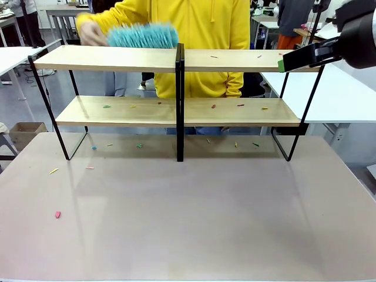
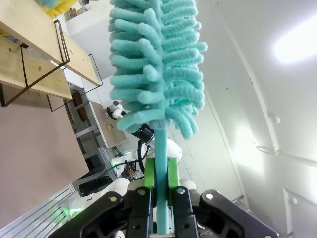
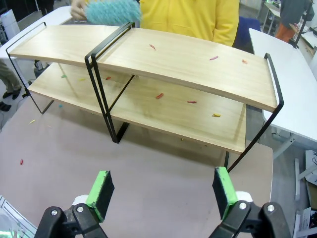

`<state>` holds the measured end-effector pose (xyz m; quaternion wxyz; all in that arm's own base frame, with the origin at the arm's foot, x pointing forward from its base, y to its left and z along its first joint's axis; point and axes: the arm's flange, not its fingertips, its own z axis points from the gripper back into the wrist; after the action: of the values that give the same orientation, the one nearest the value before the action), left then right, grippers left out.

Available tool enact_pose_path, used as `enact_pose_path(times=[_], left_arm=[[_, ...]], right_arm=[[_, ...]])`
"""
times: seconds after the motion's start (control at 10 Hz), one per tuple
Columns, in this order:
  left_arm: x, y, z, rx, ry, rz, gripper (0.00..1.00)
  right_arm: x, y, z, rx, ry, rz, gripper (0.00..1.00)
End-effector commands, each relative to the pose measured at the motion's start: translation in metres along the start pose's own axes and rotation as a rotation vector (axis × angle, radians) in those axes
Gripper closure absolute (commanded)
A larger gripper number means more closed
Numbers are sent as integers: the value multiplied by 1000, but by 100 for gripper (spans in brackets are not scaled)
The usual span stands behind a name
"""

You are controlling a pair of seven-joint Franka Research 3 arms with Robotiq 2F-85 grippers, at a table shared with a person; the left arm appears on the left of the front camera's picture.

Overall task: Clean the shelves.
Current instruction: Clean a randomly selected level of the Shelf with the Duster.

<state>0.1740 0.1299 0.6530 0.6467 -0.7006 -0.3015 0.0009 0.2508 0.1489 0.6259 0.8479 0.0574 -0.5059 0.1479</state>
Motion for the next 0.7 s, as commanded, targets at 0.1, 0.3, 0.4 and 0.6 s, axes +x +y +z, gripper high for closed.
enact_pose_path(times=[0.1, 0.3, 0.4, 0.6], left_arm=[[29, -30, -60, 181, 36, 91, 88], [58, -50, -149, 342, 176, 116, 88], [68, -55, -204, 417, 237, 118, 88], [80, -60, -321, 521, 361, 103, 88]], right_arm=[[1, -1, 0, 1, 0, 3, 0], [1, -1, 0, 1, 0, 3, 0], [1, -1, 0, 1, 0, 3, 0], [1, -1, 0, 1, 0, 3, 0]])
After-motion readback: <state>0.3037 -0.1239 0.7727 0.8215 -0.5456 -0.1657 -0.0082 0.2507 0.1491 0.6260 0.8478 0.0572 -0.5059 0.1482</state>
